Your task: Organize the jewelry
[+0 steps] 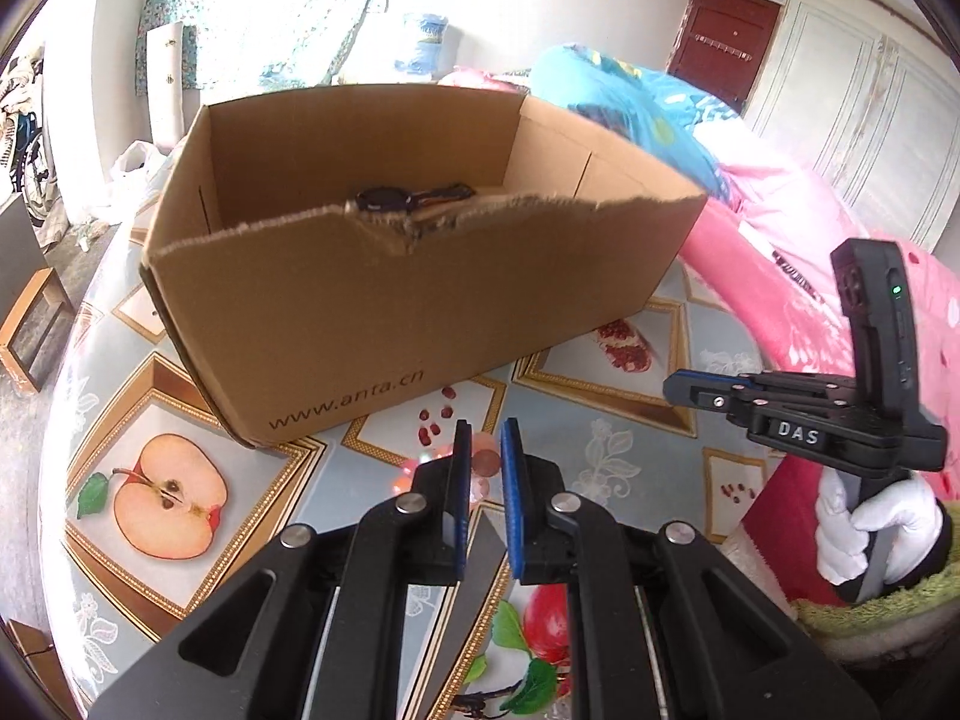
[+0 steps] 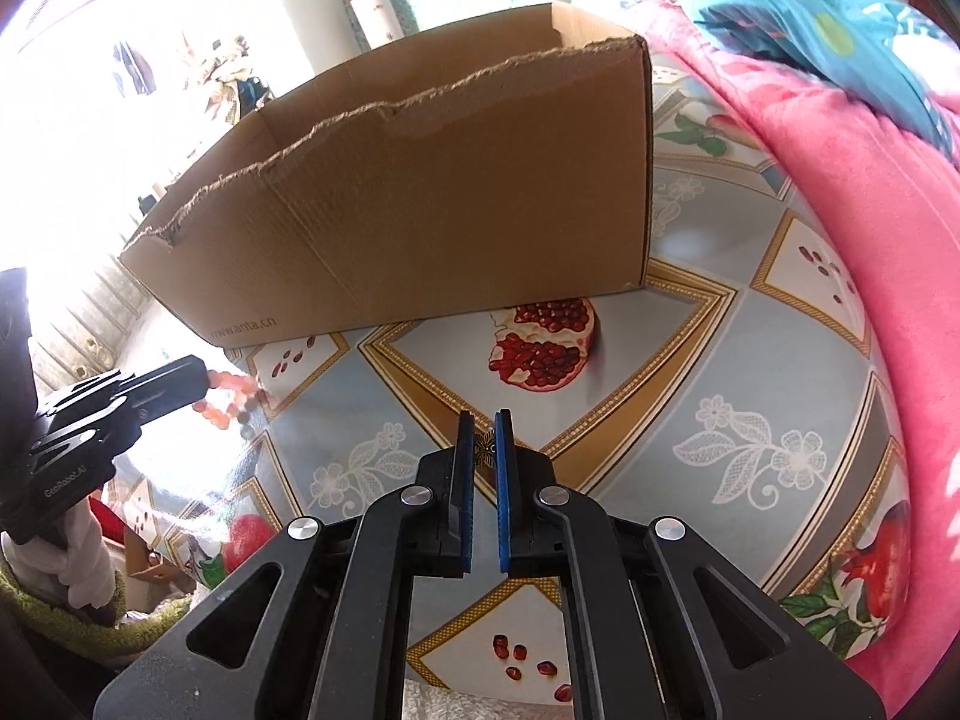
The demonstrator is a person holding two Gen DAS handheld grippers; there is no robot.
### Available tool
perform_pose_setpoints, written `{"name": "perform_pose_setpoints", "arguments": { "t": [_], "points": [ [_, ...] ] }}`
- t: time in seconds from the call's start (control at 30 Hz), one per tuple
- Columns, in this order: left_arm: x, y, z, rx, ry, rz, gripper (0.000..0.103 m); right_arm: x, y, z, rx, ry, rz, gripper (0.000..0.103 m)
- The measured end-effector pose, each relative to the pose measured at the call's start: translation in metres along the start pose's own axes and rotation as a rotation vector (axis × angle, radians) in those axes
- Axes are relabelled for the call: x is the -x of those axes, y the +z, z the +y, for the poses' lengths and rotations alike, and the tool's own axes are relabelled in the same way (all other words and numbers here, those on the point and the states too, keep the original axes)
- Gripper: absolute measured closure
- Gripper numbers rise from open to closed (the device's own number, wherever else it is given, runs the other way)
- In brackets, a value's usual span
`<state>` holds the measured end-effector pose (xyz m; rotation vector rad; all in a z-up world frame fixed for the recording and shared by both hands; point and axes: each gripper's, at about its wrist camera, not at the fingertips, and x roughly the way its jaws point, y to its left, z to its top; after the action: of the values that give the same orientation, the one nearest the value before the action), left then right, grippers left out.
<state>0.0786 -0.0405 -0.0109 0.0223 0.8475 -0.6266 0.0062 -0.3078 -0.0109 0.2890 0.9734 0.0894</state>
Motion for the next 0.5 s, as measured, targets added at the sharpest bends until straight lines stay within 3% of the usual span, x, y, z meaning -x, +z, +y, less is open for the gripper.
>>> {"name": "perform_pose_setpoints", "arguments": {
  "t": [0.3,0.5],
  "points": [
    [0.058,0.044,0.002,0.038,-0.206,-0.108,0.094,0.047,0.035,-0.003,-0.009,0.037,-0.142,0.099],
    [0.074,0.098,0.009,0.072,-0.33,-0.138,0.094,0.07,0.08,0.008,0.058,0.064,-0.253,0.099]
  ]
}}
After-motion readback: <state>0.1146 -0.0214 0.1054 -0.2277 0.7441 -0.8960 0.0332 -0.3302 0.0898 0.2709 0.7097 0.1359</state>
